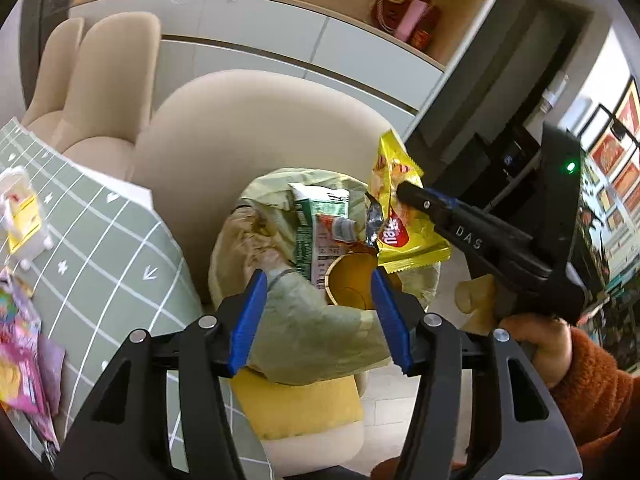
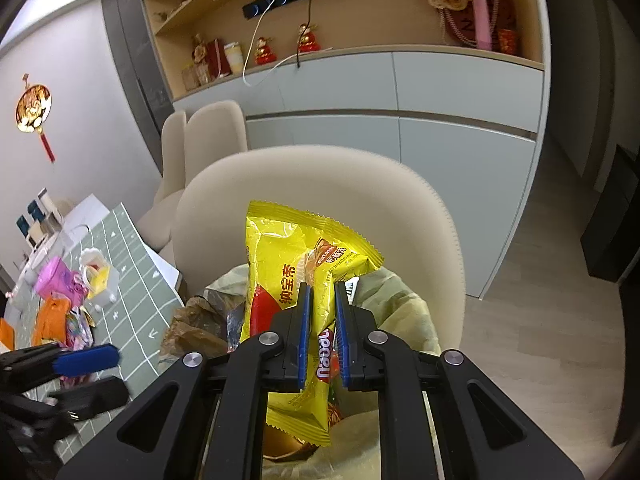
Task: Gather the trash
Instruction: 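Open the left tool to drop the red bag while the right tool drops the yellow bag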
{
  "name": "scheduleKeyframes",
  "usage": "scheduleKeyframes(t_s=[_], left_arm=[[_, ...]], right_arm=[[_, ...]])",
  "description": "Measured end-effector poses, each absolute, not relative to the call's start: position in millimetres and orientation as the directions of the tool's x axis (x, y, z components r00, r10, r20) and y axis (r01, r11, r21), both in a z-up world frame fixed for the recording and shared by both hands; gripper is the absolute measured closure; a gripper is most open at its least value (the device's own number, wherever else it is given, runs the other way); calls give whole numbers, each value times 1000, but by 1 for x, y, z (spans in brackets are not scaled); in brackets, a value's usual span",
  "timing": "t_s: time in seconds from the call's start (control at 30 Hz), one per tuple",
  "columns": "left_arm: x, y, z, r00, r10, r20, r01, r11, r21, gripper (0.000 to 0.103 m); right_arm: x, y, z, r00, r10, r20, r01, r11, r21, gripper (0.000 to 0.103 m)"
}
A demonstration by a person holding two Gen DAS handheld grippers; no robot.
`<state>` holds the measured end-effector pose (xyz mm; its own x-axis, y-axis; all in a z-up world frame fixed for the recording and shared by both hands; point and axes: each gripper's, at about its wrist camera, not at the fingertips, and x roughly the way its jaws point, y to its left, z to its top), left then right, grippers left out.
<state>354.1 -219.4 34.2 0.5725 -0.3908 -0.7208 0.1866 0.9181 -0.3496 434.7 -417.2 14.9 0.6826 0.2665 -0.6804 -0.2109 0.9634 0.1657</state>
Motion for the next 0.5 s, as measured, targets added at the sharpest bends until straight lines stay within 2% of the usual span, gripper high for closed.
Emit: scheduleKeyframes(t_s=[0.37, 0.4, 0.47, 0.5], left_arm=[[336, -185, 28, 576, -367, -731, 109, 920, -376, 48], [335, -183, 27, 577, -367, -729, 109, 920, -377, 48], [332, -180, 27, 579, -368, -727, 108, 919, -379, 48], [330, -178, 28, 580, -369, -726, 106, 918, -381, 48]], right_arm=[[428, -405, -17, 614, 243, -751, -208, 968, 142, 89], [425, -404, -17, 615, 246, -749, -208, 967, 147, 87], [420, -403, -14, 623, 243, -744, -207, 968, 143, 74], [416, -403, -11, 633, 239, -736, -206, 969, 137, 62]])
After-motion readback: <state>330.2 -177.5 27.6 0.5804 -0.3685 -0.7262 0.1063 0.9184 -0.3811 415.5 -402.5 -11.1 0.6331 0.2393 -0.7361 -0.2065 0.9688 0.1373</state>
